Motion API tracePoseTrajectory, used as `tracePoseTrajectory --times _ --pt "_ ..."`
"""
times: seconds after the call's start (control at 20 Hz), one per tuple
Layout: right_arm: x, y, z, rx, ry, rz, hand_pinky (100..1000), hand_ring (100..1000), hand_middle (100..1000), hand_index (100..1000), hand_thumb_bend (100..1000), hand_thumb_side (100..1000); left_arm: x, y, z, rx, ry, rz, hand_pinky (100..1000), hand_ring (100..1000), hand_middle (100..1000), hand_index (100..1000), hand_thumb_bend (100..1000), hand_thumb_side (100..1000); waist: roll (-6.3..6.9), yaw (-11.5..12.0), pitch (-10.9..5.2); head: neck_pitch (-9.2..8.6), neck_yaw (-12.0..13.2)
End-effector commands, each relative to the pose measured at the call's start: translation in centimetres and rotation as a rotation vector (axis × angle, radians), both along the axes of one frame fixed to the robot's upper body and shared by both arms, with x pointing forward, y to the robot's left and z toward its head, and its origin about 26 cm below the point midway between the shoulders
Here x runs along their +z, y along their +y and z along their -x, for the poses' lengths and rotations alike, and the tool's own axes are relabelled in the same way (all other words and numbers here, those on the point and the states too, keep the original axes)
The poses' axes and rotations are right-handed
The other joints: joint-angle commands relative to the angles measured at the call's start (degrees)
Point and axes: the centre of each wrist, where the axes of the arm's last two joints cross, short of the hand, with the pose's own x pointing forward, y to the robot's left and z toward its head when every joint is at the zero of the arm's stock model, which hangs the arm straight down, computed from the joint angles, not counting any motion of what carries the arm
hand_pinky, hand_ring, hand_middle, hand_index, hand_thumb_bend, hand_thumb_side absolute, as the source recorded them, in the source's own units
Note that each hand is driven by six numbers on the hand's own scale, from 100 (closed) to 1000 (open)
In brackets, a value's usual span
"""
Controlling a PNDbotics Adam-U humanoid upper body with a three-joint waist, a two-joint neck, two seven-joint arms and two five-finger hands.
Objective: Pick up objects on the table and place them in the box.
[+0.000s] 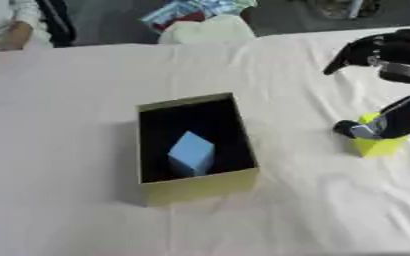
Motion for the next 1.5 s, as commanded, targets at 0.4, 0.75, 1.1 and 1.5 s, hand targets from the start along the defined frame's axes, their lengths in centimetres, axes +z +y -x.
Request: tracePoseTrajectory --times 0.4,0.75,1.1,1.5 --pt "-0.2 -5.3 -1.3 -0.192 0.0 0.011 877 912 816 880 413 389 1.0 0.3 0.1 0.004 -0.026 -0.029 701 664 727 888 295 967 0.02 -0.2 -0.74 0.3 -1.4" --pt "-1.0 -7.0 -2.0 -0.233 0.027 -0.003 893 946 855 920 452 334 0.9 0.3 0.1 0.001 -0.022 -0.027 701 664 726 888 292 964 0.14 -0.4 -0.78 0.3 -1.9" --pt "-1.3 -7.9 -2.3 -0.209 0.12 0.038 903 962 902 961 501 308 0.9 0.2 0.1 -0.003 -0.021 -0.028 699 659 719 888 291 961 0.34 -0.5 -0.65 0.3 -2.3" --pt "-1.3 -8.6 -3.1 -0.225 0.146 0.087 900 965 917 968 547 296 0.9 0.1 0.0 -0.01 -0.02 -0.023 698 655 712 888 288 963 0.63 -0.5 -0.49 0.3 -3.2"
